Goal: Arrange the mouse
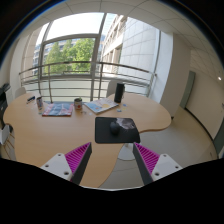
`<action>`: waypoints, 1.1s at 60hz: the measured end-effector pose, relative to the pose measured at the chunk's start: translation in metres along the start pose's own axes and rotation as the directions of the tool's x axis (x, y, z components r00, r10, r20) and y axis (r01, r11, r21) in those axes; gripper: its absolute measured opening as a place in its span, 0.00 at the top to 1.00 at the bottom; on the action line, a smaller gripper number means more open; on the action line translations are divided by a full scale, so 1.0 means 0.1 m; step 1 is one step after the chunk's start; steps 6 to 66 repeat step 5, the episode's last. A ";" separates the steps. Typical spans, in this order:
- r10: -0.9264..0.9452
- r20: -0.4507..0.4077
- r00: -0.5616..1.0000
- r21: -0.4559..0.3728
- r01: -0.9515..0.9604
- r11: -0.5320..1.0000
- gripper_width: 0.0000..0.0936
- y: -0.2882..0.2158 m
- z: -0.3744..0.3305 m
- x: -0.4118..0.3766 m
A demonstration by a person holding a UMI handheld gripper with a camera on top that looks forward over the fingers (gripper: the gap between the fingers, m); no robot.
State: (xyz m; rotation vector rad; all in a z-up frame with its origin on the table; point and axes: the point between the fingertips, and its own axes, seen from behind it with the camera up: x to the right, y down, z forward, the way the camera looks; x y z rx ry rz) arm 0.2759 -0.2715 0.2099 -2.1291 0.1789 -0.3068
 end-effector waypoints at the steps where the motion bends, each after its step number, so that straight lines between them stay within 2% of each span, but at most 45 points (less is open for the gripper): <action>1: -0.001 -0.001 1.000 0.001 0.001 1.000 0.10 0.00 -0.02 0.01; 66: -0.004 -0.011 1.000 0.005 0.004 1.000 0.10 0.01 0.00 0.04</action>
